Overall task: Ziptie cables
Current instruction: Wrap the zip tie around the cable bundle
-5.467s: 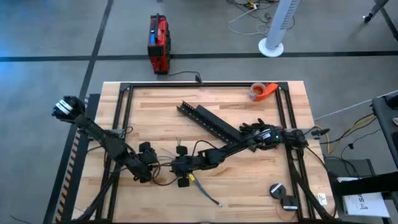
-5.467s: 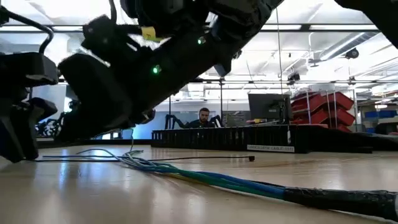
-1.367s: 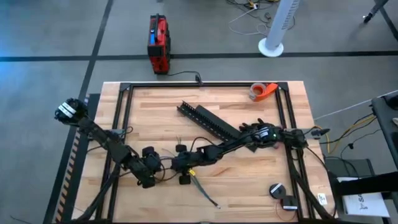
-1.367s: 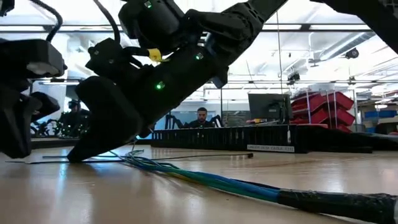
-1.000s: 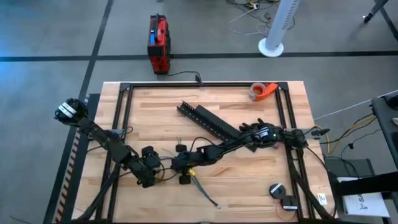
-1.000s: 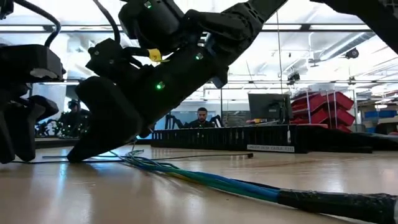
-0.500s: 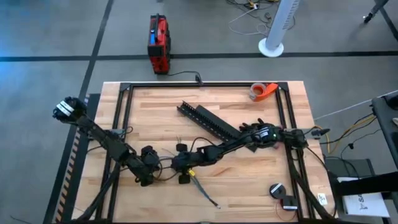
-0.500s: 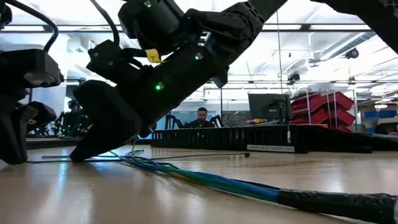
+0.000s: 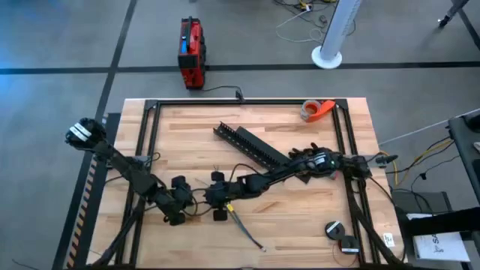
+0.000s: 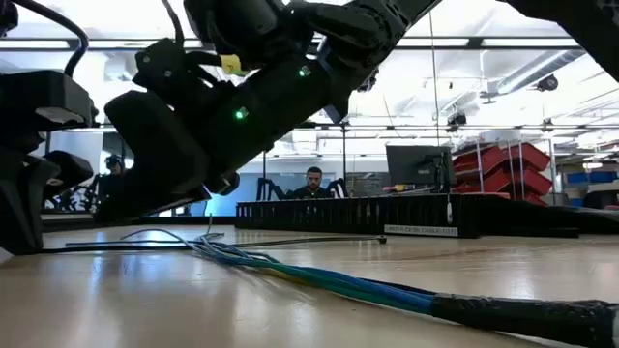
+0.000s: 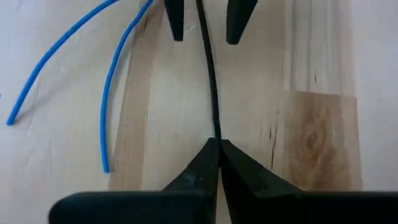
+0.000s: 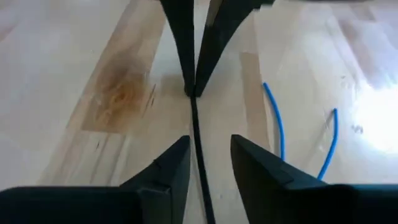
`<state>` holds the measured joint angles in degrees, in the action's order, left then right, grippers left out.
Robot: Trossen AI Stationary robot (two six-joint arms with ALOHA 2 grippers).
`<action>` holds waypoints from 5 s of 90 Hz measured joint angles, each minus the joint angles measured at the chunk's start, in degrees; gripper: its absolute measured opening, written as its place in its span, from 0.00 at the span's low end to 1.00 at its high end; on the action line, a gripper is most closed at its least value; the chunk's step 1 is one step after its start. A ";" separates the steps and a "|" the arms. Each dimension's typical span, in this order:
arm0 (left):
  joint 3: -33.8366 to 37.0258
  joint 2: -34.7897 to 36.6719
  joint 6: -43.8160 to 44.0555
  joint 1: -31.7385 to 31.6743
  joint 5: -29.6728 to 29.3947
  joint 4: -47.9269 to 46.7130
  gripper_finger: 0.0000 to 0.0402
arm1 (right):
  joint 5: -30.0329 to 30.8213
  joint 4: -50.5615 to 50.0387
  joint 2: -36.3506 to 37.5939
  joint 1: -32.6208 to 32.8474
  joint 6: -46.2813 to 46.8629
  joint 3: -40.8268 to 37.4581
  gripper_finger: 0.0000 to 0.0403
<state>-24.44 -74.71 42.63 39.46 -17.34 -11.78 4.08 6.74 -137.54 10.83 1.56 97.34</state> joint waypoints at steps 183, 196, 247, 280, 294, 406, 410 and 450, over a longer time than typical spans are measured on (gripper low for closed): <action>0.93 -2.50 -38.42 5.88 -10.59 16.64 0.29 | -31.16 4.63 -0.36 -3.37 7.33 -0.23 0.00; 0.93 -2.81 -46.17 5.88 -10.68 23.74 0.26 | -31.75 5.01 -0.34 -3.37 7.35 -0.22 0.00; 0.40 -8.93 -53.67 5.88 -9.14 32.05 0.19 | -37.60 6.26 -0.23 -3.75 8.93 -0.11 0.00; -1.69 -7.75 -54.39 7.23 -9.01 31.78 0.16 | -39.04 2.96 -0.14 -3.87 8.91 -0.13 0.00; -1.76 -7.75 -56.47 7.23 -9.01 31.68 0.15 | -39.41 3.04 -0.14 -3.89 8.94 -0.13 0.00; -1.71 -7.75 -56.74 5.31 -7.17 33.49 0.00 | -41.56 5.38 0.00 -4.24 8.93 0.52 0.11; -1.71 -7.75 -56.63 5.31 -7.17 33.49 0.00 | -41.57 4.79 0.18 -4.24 8.93 0.52 0.15; -1.69 -7.75 -53.82 5.31 -7.68 33.45 0.00 | -25.04 -3.28 1.28 0.25 3.77 0.52 0.34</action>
<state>-26.13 -82.46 -11.20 44.77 -25.02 21.67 -20.96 3.47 -136.27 11.08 5.32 97.86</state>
